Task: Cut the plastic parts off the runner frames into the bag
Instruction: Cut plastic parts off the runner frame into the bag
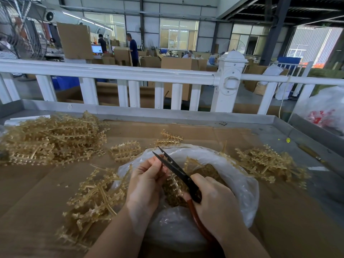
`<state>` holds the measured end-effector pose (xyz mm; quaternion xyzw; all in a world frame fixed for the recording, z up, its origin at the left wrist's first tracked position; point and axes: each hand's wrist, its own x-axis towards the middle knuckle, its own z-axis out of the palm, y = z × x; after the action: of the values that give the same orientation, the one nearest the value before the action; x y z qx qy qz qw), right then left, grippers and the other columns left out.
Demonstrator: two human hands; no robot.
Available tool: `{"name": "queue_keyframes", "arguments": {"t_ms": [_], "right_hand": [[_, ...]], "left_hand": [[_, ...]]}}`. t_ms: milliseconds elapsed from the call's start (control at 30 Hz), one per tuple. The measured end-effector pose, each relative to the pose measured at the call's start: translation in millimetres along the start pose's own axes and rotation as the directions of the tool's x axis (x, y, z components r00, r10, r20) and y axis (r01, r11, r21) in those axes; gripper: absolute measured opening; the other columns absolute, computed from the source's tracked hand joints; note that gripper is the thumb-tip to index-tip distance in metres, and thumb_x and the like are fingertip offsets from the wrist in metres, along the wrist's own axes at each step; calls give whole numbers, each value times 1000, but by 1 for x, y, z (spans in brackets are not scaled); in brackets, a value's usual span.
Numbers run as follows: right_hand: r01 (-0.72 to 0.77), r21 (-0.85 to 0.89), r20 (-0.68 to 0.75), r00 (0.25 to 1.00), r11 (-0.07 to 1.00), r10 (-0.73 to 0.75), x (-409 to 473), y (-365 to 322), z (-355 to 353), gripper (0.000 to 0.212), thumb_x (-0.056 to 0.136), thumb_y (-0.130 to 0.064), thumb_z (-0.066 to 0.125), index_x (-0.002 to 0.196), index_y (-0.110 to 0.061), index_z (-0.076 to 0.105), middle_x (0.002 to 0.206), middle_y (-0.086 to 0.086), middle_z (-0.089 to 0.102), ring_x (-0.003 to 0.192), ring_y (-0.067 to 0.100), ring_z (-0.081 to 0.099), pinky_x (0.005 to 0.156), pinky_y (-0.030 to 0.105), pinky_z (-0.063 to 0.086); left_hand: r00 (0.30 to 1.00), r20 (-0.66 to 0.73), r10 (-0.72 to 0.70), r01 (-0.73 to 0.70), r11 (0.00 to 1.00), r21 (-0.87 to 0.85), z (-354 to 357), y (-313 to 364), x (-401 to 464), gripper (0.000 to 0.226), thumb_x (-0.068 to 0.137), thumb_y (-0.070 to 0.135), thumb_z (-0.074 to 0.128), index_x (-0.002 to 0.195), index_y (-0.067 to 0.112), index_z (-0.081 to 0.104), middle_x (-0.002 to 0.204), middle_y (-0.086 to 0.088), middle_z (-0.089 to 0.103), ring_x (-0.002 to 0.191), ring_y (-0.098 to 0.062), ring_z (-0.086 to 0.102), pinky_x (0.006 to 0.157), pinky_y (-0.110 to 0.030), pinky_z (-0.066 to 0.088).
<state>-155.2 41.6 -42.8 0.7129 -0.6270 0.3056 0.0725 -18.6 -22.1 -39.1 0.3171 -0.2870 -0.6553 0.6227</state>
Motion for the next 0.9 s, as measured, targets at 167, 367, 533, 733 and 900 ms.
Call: {"name": "queue_keyframes", "arguments": {"t_ms": [167,367,533,733,900], "right_hand": [[5,-8,25,1000,1000,-5,-1,0,0,17,81,-35,68,91,-24,63,71,-5,61,66,14,60,60,25,48],[-9,-22,17,1000,1000,10,0,-4,0,16,78,-32,73,87,-23,63,65,-7,59,59,12,58,55,17,37],[-9,-35,5,1000,999,9,0,-3,2,17,76,-33,74,84,-23,62,61,-5,58,55,14,58,51,20,38],[-24,-23,-32,999,999,24,0,-1,4,22,69,-34,79,80,-27,61,59,-9,56,53,8,54,51,15,32],[-22,5,-28,999,1000,22,-1,3,6,20,73,-37,75,85,-28,61,65,-10,58,60,8,56,55,13,36]], "left_hand": [[998,32,-45,45,999,-7,0,3,-2,18,93,3,46,81,1,59,74,-11,54,68,-17,52,76,-28,45],[998,23,-59,60,998,-29,-1,2,-4,16,93,5,49,80,2,58,70,-10,53,68,-18,51,78,-30,45],[998,13,-55,56,998,-40,0,2,-2,13,91,7,52,78,4,57,59,-4,56,60,-14,54,75,-29,48],[1000,-12,-1,1,1000,-5,2,2,-2,19,92,4,50,74,3,55,55,-3,54,53,-11,55,71,-27,51],[1000,-3,-8,8,1000,21,2,3,-1,22,94,3,49,72,2,55,55,-3,56,52,-11,56,74,-30,50]]}}
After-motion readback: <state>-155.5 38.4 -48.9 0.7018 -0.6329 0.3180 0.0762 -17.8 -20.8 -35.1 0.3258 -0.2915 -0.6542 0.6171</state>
